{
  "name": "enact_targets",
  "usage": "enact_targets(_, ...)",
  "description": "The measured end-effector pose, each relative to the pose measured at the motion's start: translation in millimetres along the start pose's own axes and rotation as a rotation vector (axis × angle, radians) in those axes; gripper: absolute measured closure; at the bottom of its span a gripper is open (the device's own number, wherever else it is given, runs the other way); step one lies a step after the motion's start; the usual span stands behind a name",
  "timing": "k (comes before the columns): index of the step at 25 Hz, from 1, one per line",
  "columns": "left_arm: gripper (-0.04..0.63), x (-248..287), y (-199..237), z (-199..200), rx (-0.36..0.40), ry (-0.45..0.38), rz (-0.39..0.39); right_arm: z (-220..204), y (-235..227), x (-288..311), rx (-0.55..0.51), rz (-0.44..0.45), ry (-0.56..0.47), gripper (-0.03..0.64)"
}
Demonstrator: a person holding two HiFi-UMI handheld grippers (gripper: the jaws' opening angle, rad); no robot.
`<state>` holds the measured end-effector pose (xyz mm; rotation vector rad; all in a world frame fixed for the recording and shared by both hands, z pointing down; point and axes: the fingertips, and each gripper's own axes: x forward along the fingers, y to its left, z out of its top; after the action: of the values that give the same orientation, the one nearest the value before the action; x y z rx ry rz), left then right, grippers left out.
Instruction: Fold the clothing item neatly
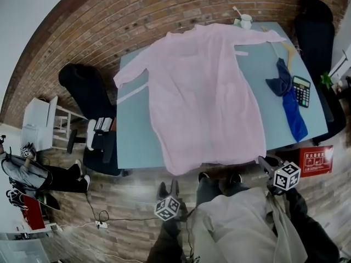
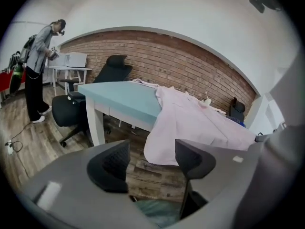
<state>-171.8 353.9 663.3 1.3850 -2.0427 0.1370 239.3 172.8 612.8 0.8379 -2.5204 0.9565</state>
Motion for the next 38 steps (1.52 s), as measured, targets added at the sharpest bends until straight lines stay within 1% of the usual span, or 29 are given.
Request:
enact_targets(2, 0.259, 12, 4, -4, 0.025, 0.031, -0.038, 6, -3, -3, 0.063, 0.034, -0.018, 0.603)
enact_targets(4, 0.231, 25, 9, -7, 0.046, 0.068, -0.066, 3, -10, -2, 0.104, 0.032, -0.012, 0.596)
enact_targets(5, 0.223, 32, 11, -7, 0.049, 0.085, -0.080, -2, -13, -1, 0.118, 0.022, 0.001, 0.568)
enact_targets(7, 0.196, 43, 11, -9, 0.054, 0.118, -0.120, -15, -14, 2, 0.134, 0.000, 0.035, 0.482)
enact_targets(8, 0.182, 48, 9, -11, 0.060, 0.136, -0.146, -21, -13, 4, 0.134, -0.012, 0.050, 0.415)
enact_targets(9, 0.171, 53, 7, -14, 0.071, 0.156, -0.174, -26, -13, 6, 0.131, -0.027, 0.064, 0.369)
enact_targets(10, 0.169, 57, 4, -17, 0.085, 0.178, -0.203, -31, -13, 9, 0.129, -0.042, 0.078, 0.349)
enact_targets(12, 0.167, 67, -1, -21, 0.108, 0.215, -0.251, -40, -18, 16, 0.107, -0.082, 0.110, 0.327)
enact_targets(14, 0.168, 77, -5, -23, 0.123, 0.240, -0.280, -44, -29, 24, 0.059, -0.145, 0.138, 0.319)
enact_targets(17, 0.169, 86, -12, -28, 0.149, 0.265, -0.314, -47, -48, 23, 0.034, -0.228, 0.134, 0.304)
enact_targets(18, 0.169, 88, -16, -30, 0.156, 0.272, -0.325, -48, -54, 23, 0.036, -0.240, 0.130, 0.304)
enact_targets(20, 0.170, 91, -22, -34, 0.171, 0.284, -0.344, -52, -59, 29, 0.036, -0.231, 0.142, 0.304)
enact_targets(21, 0.189, 92, -25, -35, 0.181, 0.285, -0.348, -54, -58, 33, 0.030, -0.216, 0.155, 0.304)
enact_targets(22, 0.255, 92, -28, -35, 0.194, 0.282, -0.345, -55, -56, 37, 0.023, -0.201, 0.166, 0.304)
enact_targets(24, 0.429, 90, -31, -32, 0.218, 0.262, -0.327, -55, -50, 44, 0.014, -0.182, 0.175, 0.304)
enact_targets(25, 0.494, 87, -32, -30, 0.224, 0.252, -0.318, -54, -47, 46, 0.012, -0.180, 0.173, 0.304)
enact_targets(26, 0.561, 85, -32, -29, 0.222, 0.243, -0.312, -54, -44, 46, 0.011, -0.183, 0.169, 0.313)
enact_targets(27, 0.575, 81, -32, -28, 0.213, 0.234, -0.311, -55, -42, 45, 0.009, -0.186, 0.167, 0.321)
enact_targets(28, 0.575, 77, -33, -27, 0.198, 0.226, -0.312, -55, -41, 43, 0.006, -0.189, 0.166, 0.332)
enact_targets(29, 0.575, 73, -33, -27, 0.182, 0.220, -0.316, -55, -40, 39, 0.003, -0.192, 0.166, 0.367)
enact_targets(30, 0.576, 69, -34, -26, 0.167, 0.215, -0.321, -55, -40, 36, 0.001, -0.195, 0.164, 0.416)
enact_targets(31, 0.577, 64, -35, -26, 0.156, 0.214, -0.327, -54, -39, 32, 0.000, -0.201, 0.163, 0.432)
enact_targets(33, 0.577, 52, -38, -25, 0.135, 0.215, -0.348, -53, -37, 23, -0.001, -0.210, 0.172, 0.584)
enact_targets(34, 0.578, 46, -41, -23, 0.121, 0.215, -0.365, -52, -34, 19, -0.003, -0.206, 0.179, 0.608)
enact_targets(36, 0.578, 34, -50, -16, 0.093, 0.213, -0.413, -46, -25, 12, -0.015, -0.185, 0.187, 0.609)
enact_targets(38, 0.578, 21, -63, -4, 0.084, 0.216, -0.478, -35, -16, 5, -0.032, -0.157, 0.176, 0.609)
